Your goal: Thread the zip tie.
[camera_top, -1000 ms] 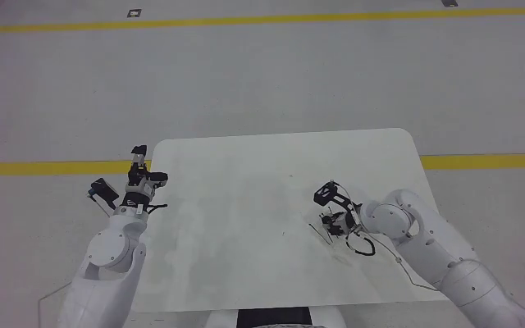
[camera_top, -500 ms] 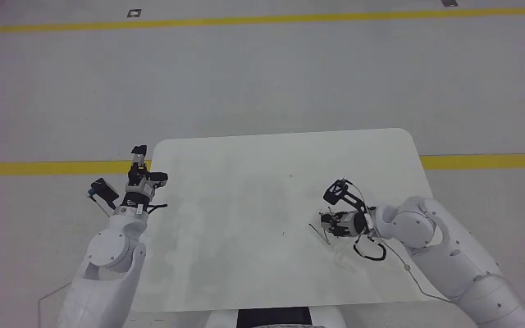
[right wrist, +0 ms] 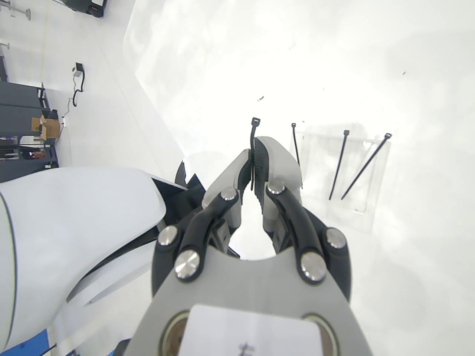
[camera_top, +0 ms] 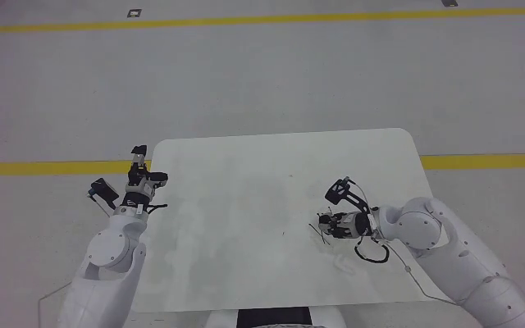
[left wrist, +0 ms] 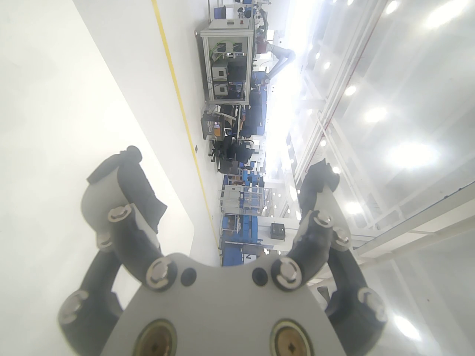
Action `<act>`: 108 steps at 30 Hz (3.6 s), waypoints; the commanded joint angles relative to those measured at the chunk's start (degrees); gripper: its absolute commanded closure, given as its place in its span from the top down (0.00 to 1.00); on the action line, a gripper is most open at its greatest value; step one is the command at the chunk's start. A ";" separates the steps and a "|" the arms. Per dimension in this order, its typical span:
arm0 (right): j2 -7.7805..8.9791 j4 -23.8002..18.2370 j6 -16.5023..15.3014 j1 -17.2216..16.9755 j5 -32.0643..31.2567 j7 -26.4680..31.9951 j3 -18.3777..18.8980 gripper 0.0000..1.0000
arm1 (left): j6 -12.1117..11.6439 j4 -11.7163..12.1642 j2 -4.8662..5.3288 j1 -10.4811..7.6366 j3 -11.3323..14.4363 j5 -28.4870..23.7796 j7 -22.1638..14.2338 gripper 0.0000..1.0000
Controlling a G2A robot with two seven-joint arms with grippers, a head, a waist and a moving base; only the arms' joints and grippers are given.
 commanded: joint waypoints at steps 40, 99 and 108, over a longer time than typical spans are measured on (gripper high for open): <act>4.01 -3.71 0.00 5.85 19.43 -16.28 -9.63 0.00 | 0.00 0.00 0.00 0.00 0.00 0.00 0.00 1.00; 0.72 5.78 0.00 3.48 35.66 -27.93 -5.04 0.00 | 3.89 3.17 -1.81 -9.23 13.29 2.04 -1.01 1.00; -0.11 6.68 0.64 2.79 38.78 -30.36 -5.08 0.00 | -4.75 4.31 -1.92 -10.32 17.90 15.51 -1.51 1.00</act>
